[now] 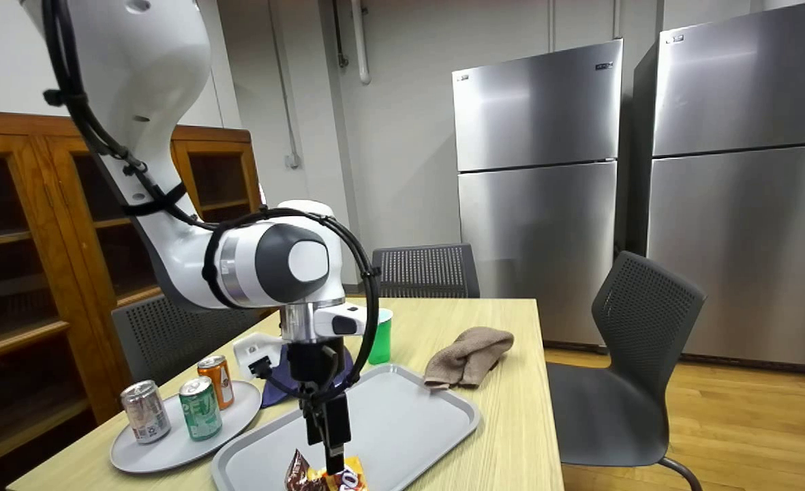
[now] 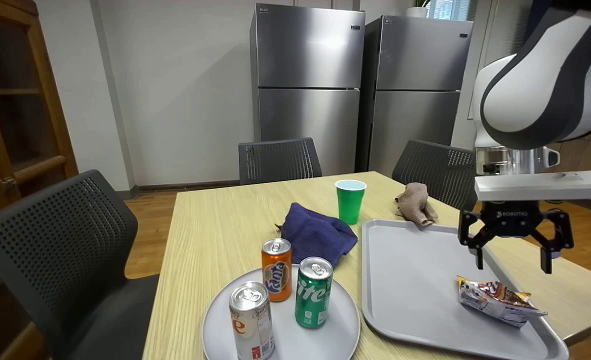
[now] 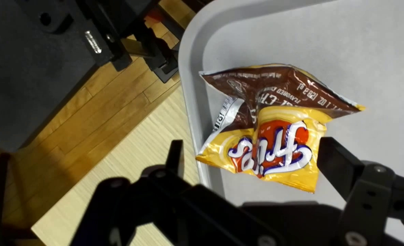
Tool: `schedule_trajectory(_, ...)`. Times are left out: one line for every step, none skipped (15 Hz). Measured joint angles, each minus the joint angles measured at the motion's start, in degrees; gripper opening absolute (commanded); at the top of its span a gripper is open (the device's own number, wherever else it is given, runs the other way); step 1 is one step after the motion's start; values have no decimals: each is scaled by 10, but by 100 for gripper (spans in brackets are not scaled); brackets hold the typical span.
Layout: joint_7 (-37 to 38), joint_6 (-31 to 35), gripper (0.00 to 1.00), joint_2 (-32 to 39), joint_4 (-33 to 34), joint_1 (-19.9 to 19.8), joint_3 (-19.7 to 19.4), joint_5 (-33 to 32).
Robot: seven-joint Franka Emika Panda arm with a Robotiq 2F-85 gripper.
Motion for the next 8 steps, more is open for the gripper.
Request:
schedule_trajectory(0,0,100,8,0,0,0,6)
schedule_trajectory(0,0,100,16,0,0,0,12)
schedule_trajectory(0,0,100,24,0,0,0,19)
schedule_trajectory(0,0,100,32,1,0,0,27)
schedule_trajectory(0,0,100,40,2,0,0,37)
schedule_trajectory(0,0,100,49,5,0,0,46)
schedule_trajectory(0,0,100,56,8,0,0,54)
schedule_trajectory(0,0,100,64,11,0,0,61)
